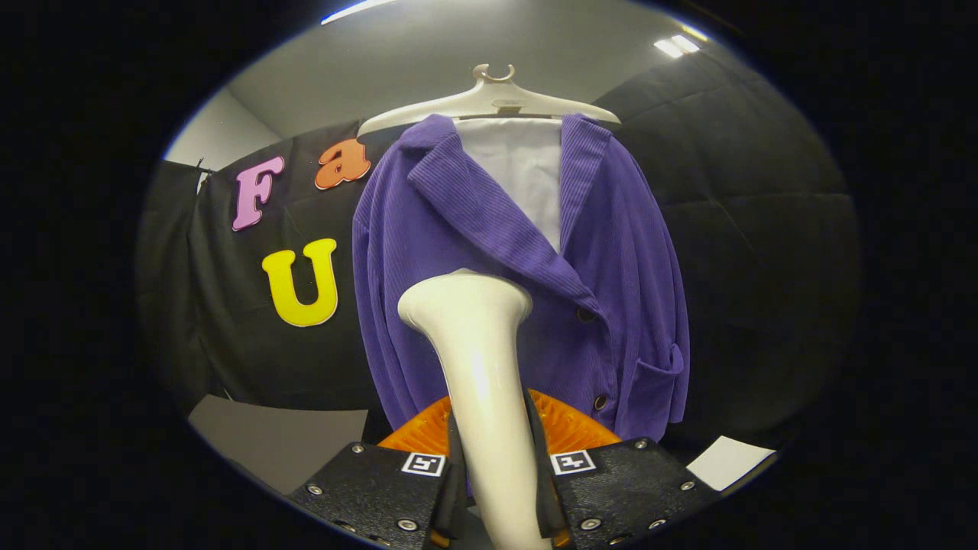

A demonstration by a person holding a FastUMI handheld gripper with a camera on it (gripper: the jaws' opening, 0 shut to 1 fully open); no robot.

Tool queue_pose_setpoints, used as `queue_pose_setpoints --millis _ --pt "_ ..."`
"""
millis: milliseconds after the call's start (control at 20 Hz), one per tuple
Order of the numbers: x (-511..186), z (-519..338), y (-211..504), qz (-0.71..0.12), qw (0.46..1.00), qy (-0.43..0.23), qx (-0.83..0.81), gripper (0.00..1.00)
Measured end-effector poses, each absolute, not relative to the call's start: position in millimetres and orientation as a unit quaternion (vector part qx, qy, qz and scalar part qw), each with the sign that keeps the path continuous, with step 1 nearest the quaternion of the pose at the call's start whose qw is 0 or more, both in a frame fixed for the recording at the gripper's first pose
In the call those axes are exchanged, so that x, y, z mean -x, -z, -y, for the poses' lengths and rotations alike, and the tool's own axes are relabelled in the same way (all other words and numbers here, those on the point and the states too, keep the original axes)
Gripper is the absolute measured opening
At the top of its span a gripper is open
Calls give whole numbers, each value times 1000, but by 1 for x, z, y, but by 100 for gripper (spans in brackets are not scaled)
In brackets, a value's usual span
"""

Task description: Iron the clothes twice with a garment steamer, once on the left side and once on the right side.

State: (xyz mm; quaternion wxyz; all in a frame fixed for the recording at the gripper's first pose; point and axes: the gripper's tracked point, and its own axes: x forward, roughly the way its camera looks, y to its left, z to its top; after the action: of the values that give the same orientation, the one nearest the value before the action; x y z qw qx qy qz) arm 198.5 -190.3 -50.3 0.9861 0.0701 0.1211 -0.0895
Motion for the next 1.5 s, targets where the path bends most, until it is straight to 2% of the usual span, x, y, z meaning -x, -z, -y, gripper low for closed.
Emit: queue_pose_setpoints --millis 900,1350,1500 --pt "-152 196 196 -211 971 101 -54 37" --pt "-140 190 225 -198 970 123 -68 37" --pt "-132 189 244 -217 965 133 -65 37"
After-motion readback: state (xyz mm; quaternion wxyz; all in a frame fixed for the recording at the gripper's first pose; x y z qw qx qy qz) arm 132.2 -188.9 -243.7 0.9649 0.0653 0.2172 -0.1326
